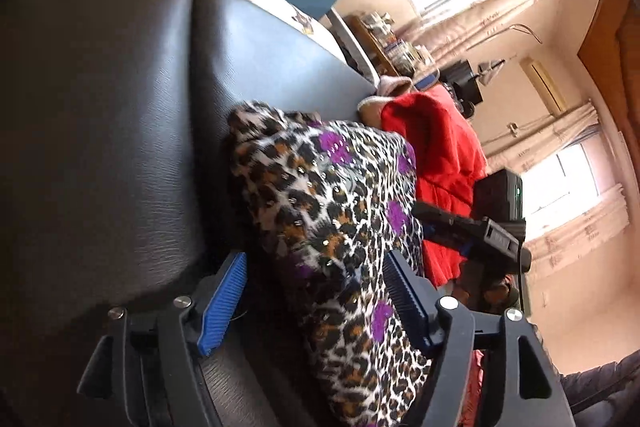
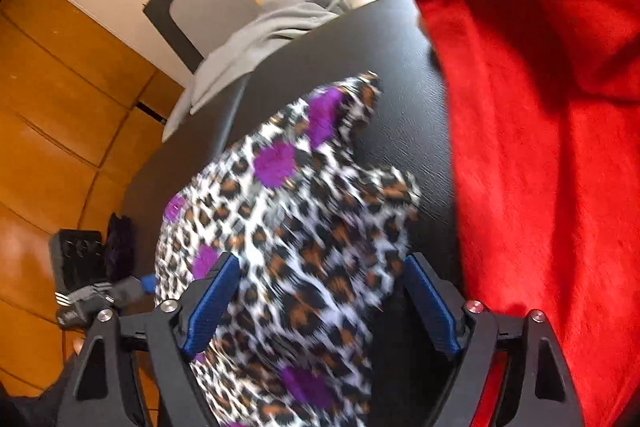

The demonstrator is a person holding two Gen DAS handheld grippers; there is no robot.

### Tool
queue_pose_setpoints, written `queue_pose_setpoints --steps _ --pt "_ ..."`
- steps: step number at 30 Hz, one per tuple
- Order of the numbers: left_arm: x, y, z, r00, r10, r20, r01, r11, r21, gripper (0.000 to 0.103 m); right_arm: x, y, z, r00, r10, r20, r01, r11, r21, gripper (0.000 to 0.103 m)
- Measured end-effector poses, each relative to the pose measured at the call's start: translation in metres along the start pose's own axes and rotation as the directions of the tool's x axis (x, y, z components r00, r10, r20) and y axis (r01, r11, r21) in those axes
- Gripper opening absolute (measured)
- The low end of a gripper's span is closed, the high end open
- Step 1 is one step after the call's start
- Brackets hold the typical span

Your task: Fold clothes

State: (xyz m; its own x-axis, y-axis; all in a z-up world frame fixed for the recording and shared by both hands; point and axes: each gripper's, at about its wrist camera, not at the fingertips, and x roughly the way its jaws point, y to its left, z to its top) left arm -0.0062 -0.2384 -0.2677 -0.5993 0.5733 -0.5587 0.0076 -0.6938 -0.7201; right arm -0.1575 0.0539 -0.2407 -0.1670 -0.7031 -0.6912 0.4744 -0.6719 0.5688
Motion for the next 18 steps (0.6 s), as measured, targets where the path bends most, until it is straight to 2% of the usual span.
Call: queue_pose_setpoints --steps 2,7,8,9,10,12,13,15,18 --pt "0.009 -0.004 0.002 1.000 -0.007 -0.010 0.007 1.000 0.017 0.072 0.012 0.000 0.008 1.000 0.001 -0.010 -0.001 1.000 0.013 0.086" --pt "0.019 -0.006 0.006 1.000 -0.012 -0.007 0.012 1.000 -0.013 0.071 0.033 0.005 0.017 0.999 0.050 -0.013 -0.051 0.998 -0.030 0.090" --pt "0.020 -0.006 0.007 1.000 0.000 -0.008 -0.001 1.000 -0.020 0.064 0.035 0.005 0.018 0.998 0.061 -0.013 -0.061 0.997 -0.042 0.090" --pt "0.022 -0.004 0.006 1.000 0.006 -0.012 -0.006 0.999 -0.037 0.041 0.033 0.002 0.016 0.998 0.059 -0.013 -0.059 0.997 -0.047 0.082" --pt "0.024 -0.002 0.006 1.000 0.006 -0.017 -0.006 0.998 -0.057 0.028 0.031 0.000 0.014 0.999 0.037 -0.012 -0.037 0.998 -0.047 0.058" --pt "0.028 0.002 0.004 1.000 0.005 -0.028 -0.008 0.995 -0.097 0.020 0.031 0.000 0.013 1.000 -0.008 -0.006 0.008 0.999 -0.040 0.041" --pt "0.027 0.000 0.003 1.000 0.015 -0.024 -0.017 0.996 -0.091 0.019 0.027 -0.003 0.011 1.000 -0.006 -0.004 0.006 0.999 -0.037 0.037" --pt "0.017 -0.010 -0.002 0.999 0.039 0.006 -0.039 0.997 -0.060 0.017 0.021 -0.004 0.009 1.000 -0.007 -0.004 0.007 0.999 -0.041 0.031" --pt "-0.008 -0.018 -0.012 0.996 0.065 0.064 -0.064 0.997 -0.033 0.017 0.023 0.029 0.013 1.000 0.003 -0.017 -0.005 0.991 -0.132 0.028"
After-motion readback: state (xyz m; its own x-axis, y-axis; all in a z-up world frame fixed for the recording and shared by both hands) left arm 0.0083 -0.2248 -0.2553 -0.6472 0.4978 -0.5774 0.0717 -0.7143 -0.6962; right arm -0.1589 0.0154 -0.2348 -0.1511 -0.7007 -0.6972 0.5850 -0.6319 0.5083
